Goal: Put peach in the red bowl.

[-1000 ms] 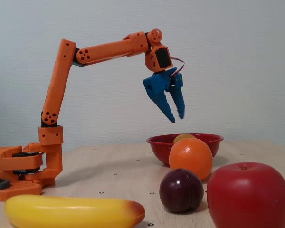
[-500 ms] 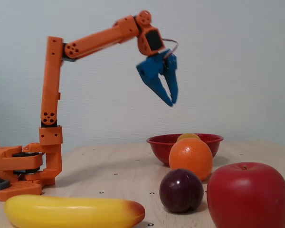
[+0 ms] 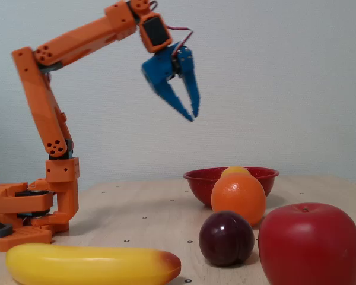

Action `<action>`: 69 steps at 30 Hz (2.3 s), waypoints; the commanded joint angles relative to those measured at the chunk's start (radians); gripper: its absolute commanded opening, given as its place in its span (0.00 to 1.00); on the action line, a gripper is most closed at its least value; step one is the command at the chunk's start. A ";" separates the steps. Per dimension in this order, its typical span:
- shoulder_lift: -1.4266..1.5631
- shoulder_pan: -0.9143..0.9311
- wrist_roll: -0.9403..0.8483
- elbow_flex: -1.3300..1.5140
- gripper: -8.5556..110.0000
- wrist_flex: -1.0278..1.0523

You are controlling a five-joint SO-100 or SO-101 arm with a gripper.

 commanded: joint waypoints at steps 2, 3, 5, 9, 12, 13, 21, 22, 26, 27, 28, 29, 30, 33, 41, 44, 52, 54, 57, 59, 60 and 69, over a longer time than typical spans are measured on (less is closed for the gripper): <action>0.190 0.055 0.017 0.072 0.07 -0.061; 0.219 0.067 0.017 0.109 0.07 -0.077; 0.285 0.087 0.018 0.190 0.07 -0.114; 0.449 0.115 0.005 0.371 0.07 -0.201; 0.592 0.120 -0.026 0.518 0.07 -0.235; 0.640 0.120 -0.035 0.566 0.07 -0.241; 0.905 0.147 -0.057 0.821 0.07 -0.255; 0.930 0.153 -0.054 0.845 0.07 -0.253; 1.045 0.166 -0.063 0.957 0.07 -0.261; 1.078 0.167 -0.066 0.988 0.07 -0.264; 1.117 0.167 -0.069 1.020 0.07 -0.268; 1.149 0.167 -0.069 1.051 0.07 -0.272; 1.181 0.170 -0.071 1.081 0.07 -0.272; 1.273 0.183 -0.072 1.166 0.07 -0.264; 1.381 0.192 -0.052 1.321 0.07 -0.284; 1.381 0.192 -0.046 1.404 0.07 -0.405; 1.381 0.186 -0.018 1.706 0.07 -0.729; 1.381 0.175 -0.006 1.740 0.07 -0.733; 1.381 0.167 0.020 1.779 0.07 -0.733; 1.381 0.170 0.020 1.809 0.07 -0.727; 1.381 0.170 0.029 1.809 0.07 -0.721; 1.381 0.164 0.029 1.805 0.07 -0.718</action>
